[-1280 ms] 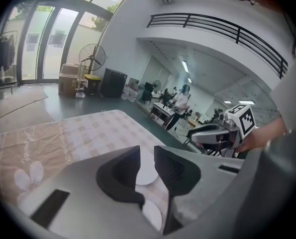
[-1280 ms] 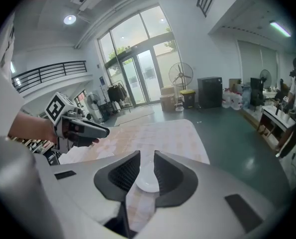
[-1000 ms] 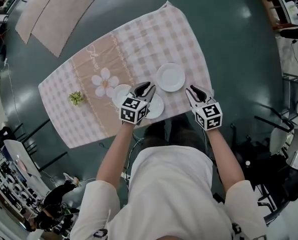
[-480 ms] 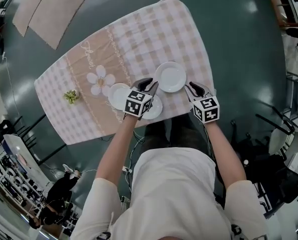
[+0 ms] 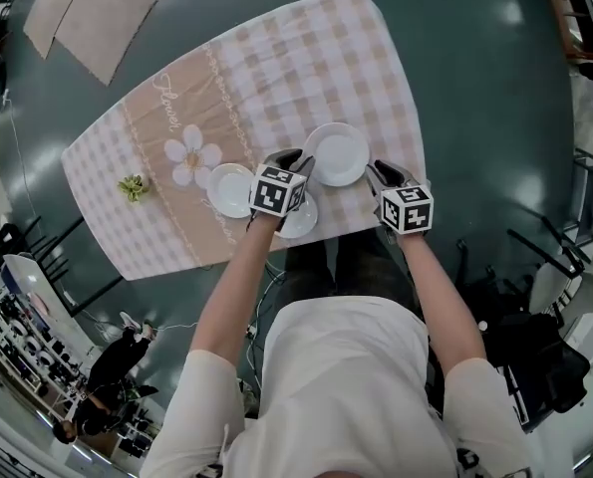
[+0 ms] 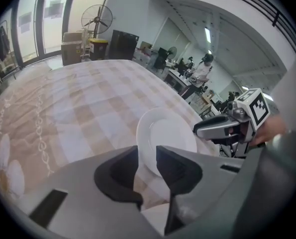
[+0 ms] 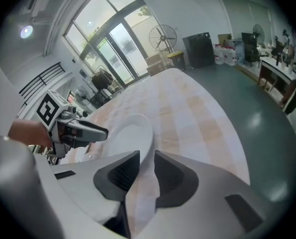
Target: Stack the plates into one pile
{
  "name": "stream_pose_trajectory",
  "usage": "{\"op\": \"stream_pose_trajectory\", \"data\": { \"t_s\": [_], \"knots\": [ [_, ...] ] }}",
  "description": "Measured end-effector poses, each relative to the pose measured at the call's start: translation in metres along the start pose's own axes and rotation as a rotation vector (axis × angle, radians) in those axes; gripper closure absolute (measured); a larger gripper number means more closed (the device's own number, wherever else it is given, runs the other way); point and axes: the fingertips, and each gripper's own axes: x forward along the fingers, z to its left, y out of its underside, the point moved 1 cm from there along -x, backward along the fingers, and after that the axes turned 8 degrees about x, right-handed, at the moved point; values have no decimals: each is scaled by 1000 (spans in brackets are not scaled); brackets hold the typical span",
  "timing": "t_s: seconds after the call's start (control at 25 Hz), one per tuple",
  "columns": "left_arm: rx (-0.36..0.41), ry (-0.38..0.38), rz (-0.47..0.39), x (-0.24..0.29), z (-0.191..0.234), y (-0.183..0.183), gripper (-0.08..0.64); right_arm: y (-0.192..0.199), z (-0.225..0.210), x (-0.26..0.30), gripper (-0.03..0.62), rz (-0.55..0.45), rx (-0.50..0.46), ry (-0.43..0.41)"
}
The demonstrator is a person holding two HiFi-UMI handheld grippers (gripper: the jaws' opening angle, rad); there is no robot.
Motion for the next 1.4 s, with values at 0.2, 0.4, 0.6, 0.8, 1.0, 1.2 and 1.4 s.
{"op": "stream_pose_trajectory", "data": {
  "t_s": [0.2, 0.4, 0.6, 0.8, 1.0, 1.2, 1.4],
  "knots": [
    [-31, 1, 19, 8, -2, 7, 437, 1, -1, 6, 482, -8, 45, -23],
    [-59, -9, 23, 12, -1, 8, 440, -5, 2, 12, 483, -21, 109, -62],
    [-82, -31, 2, 13, 1, 7, 449, -10, -3, 16, 528, -48, 244, -68],
    [-129, -44, -12, 11, -1, 10, 463, -9, -4, 16, 534, -46, 283, -76],
    [-164, -31, -42, -1, -3, 10, 489, -12, 3, 11, 534, -47, 280, -64],
    [-194, -29, -70, -12, -1, 15, 499, -14, 16, 7, 534, -42, 223, -75],
    [-220, -15, -111, -30, -3, 14, 505, -20, 28, 2, 534, -44, 173, -77]
  ]
}}
